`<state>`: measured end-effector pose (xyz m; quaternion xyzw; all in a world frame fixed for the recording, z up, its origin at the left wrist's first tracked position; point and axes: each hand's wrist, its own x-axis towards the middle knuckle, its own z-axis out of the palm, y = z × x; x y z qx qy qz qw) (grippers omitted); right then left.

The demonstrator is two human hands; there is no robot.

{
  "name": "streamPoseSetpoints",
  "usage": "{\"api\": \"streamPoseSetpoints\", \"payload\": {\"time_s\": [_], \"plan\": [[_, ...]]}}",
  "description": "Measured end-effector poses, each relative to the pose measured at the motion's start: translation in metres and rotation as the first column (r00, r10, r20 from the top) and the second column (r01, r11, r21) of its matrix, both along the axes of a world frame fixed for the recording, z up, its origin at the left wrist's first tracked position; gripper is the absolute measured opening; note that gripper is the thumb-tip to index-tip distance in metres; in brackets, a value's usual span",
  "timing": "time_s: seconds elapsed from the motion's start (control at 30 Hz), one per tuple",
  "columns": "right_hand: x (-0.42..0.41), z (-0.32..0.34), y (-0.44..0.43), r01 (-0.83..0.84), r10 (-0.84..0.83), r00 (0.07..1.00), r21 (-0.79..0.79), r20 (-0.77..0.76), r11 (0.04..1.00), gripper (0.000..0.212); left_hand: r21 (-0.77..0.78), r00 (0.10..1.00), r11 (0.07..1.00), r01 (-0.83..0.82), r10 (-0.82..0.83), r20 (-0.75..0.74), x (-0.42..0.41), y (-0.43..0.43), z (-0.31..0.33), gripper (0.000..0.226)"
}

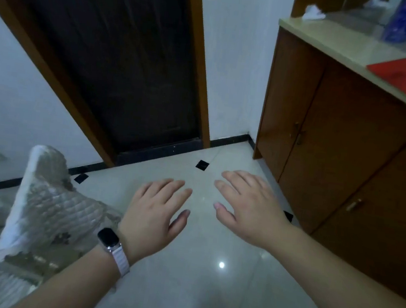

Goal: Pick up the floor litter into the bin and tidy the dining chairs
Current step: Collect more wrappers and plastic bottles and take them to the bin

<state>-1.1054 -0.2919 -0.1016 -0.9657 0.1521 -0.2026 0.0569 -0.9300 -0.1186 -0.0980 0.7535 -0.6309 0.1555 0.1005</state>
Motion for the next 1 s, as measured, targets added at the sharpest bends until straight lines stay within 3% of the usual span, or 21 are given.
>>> {"api": "streamPoseSetpoints", "payload": {"time_s": [0.2, 0.37, 0.67, 1.0], "plan": [[0.065, -0.018, -0.045, -0.061, 0.062, 0.998, 0.029, -0.02, 0.998, 0.042, -0.035, 0.997, 0.997, -0.062, 0.061, -0.037, 0.058, -0.034, -0.019, 0.04], [0.142, -0.014, -0.082, -0.107, 0.104, 0.992, -0.048, -0.074, 0.993, 0.044, -0.133, 0.993, 0.989, -0.069, 0.056, -0.101, 0.124, -0.076, -0.027, 0.04], [0.305, 0.036, -0.148, -0.058, 0.04, 0.991, -0.14, -0.129, 0.988, 0.046, -0.151, 0.996, 0.985, -0.083, 0.075, -0.056, 0.299, -0.146, -0.016, 0.041], [0.452, 0.033, -0.176, -0.182, 0.172, 0.98, -0.1, -0.098, 0.978, 0.048, -0.105, 0.966, 0.962, -0.252, 0.244, -0.08, 0.421, -0.163, -0.003, 0.041]]}}
